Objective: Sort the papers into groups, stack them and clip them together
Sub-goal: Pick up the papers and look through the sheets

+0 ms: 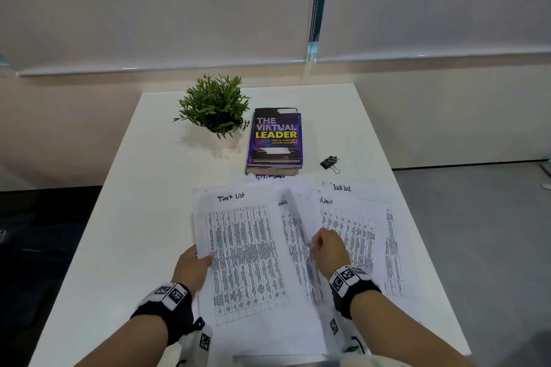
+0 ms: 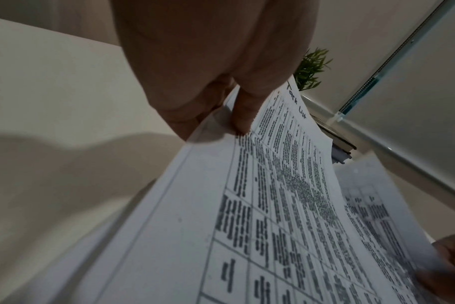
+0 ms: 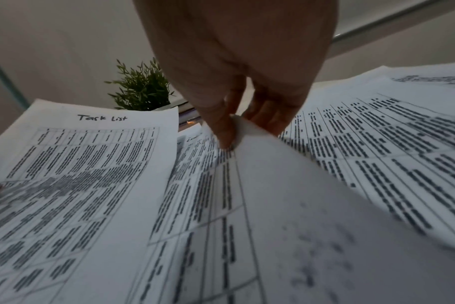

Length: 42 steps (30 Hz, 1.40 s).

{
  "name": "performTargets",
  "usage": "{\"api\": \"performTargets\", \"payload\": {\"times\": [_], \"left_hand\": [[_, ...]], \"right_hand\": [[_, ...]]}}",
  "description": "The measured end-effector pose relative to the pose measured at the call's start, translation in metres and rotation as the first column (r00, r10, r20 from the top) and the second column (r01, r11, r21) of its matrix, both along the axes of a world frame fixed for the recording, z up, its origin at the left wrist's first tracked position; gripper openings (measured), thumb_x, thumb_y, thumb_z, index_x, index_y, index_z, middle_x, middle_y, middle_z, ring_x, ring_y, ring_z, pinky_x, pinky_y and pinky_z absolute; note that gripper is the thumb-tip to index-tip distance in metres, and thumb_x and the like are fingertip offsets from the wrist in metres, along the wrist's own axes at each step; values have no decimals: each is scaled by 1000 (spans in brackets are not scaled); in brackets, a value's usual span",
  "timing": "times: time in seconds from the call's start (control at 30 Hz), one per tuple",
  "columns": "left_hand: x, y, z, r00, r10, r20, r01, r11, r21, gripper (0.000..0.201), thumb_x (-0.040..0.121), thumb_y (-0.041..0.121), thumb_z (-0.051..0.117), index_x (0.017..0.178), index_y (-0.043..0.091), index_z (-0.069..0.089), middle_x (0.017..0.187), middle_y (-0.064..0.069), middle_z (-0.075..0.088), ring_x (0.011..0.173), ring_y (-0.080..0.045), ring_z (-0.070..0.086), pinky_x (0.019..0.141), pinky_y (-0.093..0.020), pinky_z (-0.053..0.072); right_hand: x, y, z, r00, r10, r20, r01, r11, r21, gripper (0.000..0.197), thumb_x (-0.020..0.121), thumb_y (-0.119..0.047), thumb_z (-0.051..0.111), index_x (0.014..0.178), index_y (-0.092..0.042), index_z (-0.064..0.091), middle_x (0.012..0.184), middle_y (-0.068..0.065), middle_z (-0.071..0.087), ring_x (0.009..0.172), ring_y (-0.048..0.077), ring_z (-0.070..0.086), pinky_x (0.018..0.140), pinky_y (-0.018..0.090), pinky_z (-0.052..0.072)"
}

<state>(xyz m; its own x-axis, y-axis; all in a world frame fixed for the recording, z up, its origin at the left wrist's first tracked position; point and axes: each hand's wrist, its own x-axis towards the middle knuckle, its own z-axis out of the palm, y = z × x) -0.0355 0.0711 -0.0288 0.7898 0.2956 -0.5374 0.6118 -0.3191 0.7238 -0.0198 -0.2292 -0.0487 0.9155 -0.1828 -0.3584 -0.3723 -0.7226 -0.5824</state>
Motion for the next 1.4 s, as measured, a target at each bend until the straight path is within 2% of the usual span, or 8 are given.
{"api": "performTargets", "payload": {"times": [0.3,0.5,0.7,0.9,1.03,1.13,1.27,1.4], "left_hand": [[8,11,-2,999,-39,-35,42,996,82,34,97,7,55,130,0,57,117,-19,64,96,-30,57,85,-35,43],[12,12,0,997,-68,-39,72,992,102,35,97,7,55,131,0,57,122,-22,64,98,-30,56,87,-36,44],[13,14,3,999,-42,-27,44,997,58,35,97,7,55,132,1,56,123,-20,64,100,-30,57,89,-37,44],[20,12,12,999,40,16,-39,998,-57,35,95,8,57,130,5,59,117,-15,66,108,-34,61,95,-41,48],[25,4,25,994,62,88,-53,993,-106,32,95,9,58,127,7,61,113,-9,66,109,-30,61,95,-36,45],[29,-8,39,989,59,139,-34,983,-178,28,94,11,61,122,13,62,111,-4,67,105,-26,62,94,-34,45],[33,-32,56,984,-1,177,51,959,-278,29,92,11,65,120,15,65,111,-2,72,105,-22,67,95,-35,50],[32,-52,66,988,-31,151,85,927,-366,26,90,11,64,114,19,70,105,-1,77,96,-21,73,86,-42,59]], "right_hand": [[-10,1,-3,999,10,47,-8,998,-60,19,82,-7,59,71,-22,58,100,2,52,97,22,48,78,30,44],[-9,7,-9,998,36,52,-36,999,7,37,78,6,54,59,-25,48,77,3,61,70,18,59,67,37,56],[-10,-5,15,986,-167,14,159,958,237,44,85,12,51,109,-24,43,80,-1,55,60,13,53,46,17,40],[5,-73,63,945,-282,165,230,933,276,29,83,5,63,71,-21,61,75,7,64,69,23,56,55,26,41],[7,-110,103,898,-420,135,290,793,536,8,81,-11,73,81,-18,70,80,4,67,70,20,55,66,31,43],[12,-112,108,902,-427,58,273,670,691,29,68,-30,82,89,-12,74,79,0,72,70,15,62,66,27,48],[13,-67,91,932,-361,22,247,680,690,7,89,-7,65,86,-6,72,82,7,70,70,17,61,55,20,47],[5,-35,59,952,-292,-86,275,704,655,12,91,-24,65,90,-16,74,88,1,72,81,20,63,75,35,50]]}}
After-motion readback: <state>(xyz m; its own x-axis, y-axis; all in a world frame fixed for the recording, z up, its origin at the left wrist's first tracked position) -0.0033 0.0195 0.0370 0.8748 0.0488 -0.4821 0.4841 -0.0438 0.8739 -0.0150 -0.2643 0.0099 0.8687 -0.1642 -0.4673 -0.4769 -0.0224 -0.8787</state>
